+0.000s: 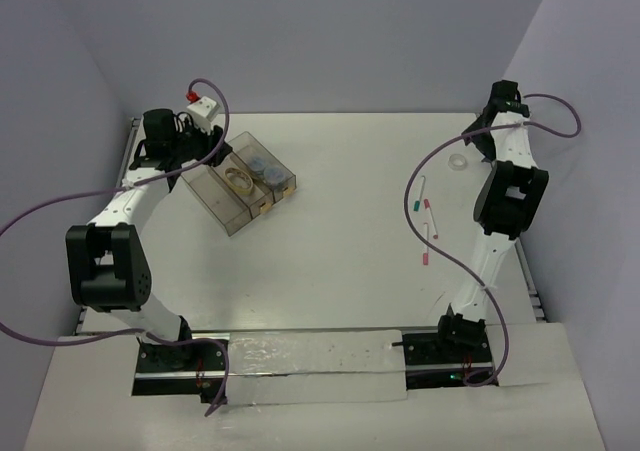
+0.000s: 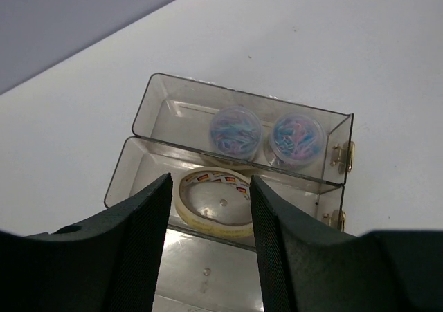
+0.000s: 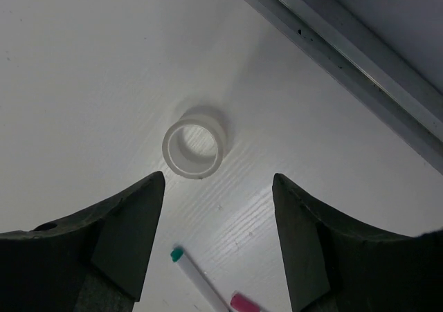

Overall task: Sort the stationery into containers
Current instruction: Pick up the stationery from the center of the board, then place the stationery in the storage box.

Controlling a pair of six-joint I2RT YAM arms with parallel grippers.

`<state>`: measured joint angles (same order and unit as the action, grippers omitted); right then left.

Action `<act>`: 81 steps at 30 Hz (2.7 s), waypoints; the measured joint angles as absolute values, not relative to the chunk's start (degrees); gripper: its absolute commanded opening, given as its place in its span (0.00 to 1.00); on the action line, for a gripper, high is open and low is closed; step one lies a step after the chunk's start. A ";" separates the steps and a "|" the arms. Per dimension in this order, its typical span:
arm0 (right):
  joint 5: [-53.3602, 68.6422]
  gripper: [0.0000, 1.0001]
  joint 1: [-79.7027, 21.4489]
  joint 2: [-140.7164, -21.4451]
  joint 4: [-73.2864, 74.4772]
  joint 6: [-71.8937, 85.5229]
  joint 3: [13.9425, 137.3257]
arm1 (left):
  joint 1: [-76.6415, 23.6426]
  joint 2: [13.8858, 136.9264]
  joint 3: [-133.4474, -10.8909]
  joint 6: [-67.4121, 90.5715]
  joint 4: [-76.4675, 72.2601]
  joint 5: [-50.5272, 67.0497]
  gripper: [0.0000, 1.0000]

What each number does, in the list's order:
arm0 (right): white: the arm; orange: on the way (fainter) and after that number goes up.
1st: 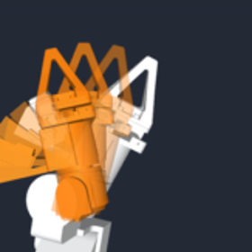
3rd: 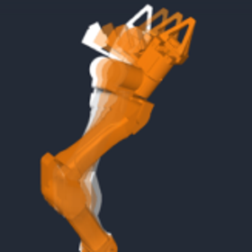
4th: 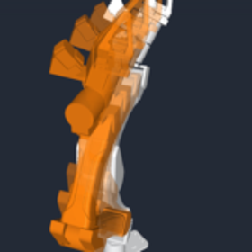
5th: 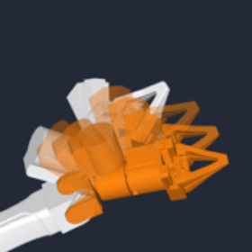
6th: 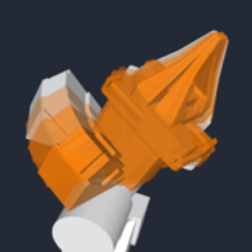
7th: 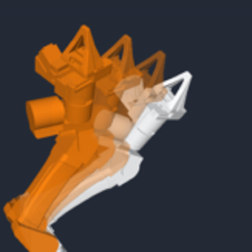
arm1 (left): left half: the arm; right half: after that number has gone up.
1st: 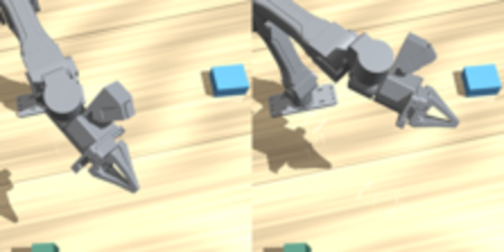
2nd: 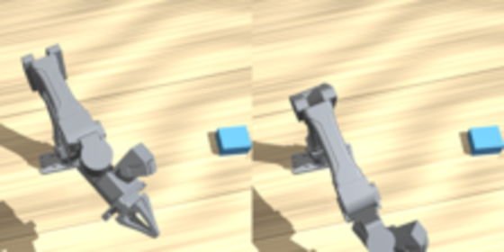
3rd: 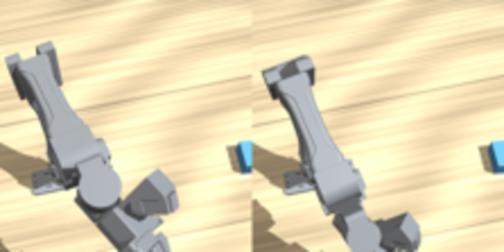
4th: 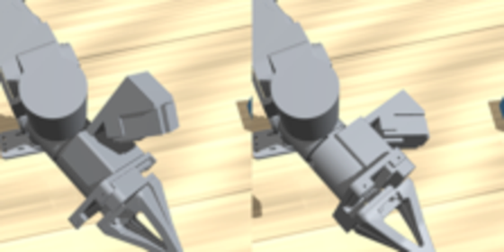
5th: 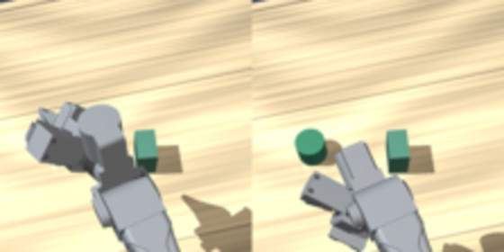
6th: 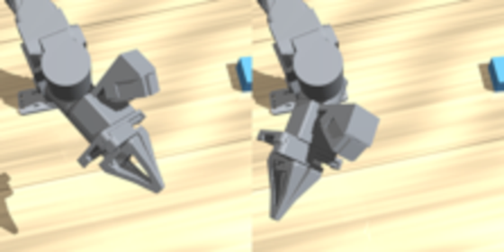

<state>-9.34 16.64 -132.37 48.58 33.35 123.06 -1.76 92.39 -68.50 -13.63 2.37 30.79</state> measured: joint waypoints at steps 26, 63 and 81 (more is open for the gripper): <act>-9.43 0.22 16.63 -139.96 48.40 34.91 122.52 | -1.76 92.33 -67.90 -12.37 4.19 30.92 0.57; -17.74 0.00 -48.17 -114.48 37.14 29.66 109.52 | -6.22 79.59 -73.45 -3.94 15.78 43.76 0.64; -14.54 0.00 -48.83 -115.02 38.56 34.45 112.49 | -13.18 80.15 -69.23 -3.40 16.19 37.09 0.61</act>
<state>-14.54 -48.83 -115.02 38.56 34.45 112.49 -13.18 80.15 -69.23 -3.40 16.19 37.09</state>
